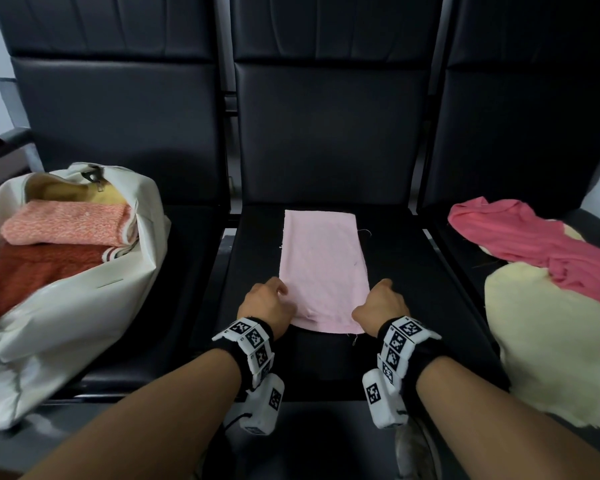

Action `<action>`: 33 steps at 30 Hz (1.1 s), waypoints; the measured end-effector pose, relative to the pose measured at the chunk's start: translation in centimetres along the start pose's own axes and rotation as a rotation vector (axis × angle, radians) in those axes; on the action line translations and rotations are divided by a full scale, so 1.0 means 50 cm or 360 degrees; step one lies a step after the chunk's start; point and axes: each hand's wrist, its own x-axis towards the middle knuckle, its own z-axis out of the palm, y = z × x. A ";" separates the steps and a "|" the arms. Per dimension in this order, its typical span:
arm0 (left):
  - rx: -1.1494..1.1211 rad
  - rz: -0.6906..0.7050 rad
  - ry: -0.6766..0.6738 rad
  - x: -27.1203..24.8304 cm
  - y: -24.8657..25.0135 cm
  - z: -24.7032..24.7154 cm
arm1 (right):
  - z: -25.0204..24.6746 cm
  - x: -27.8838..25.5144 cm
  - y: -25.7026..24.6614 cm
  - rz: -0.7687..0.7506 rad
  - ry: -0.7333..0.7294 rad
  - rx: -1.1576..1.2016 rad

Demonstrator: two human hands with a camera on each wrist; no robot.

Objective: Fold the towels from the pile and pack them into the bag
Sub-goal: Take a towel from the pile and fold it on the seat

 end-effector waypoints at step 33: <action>-0.0546 0.0261 0.0185 0.013 -0.013 -0.056 | -0.052 0.016 0.037 -0.0702 0.0312 0.0692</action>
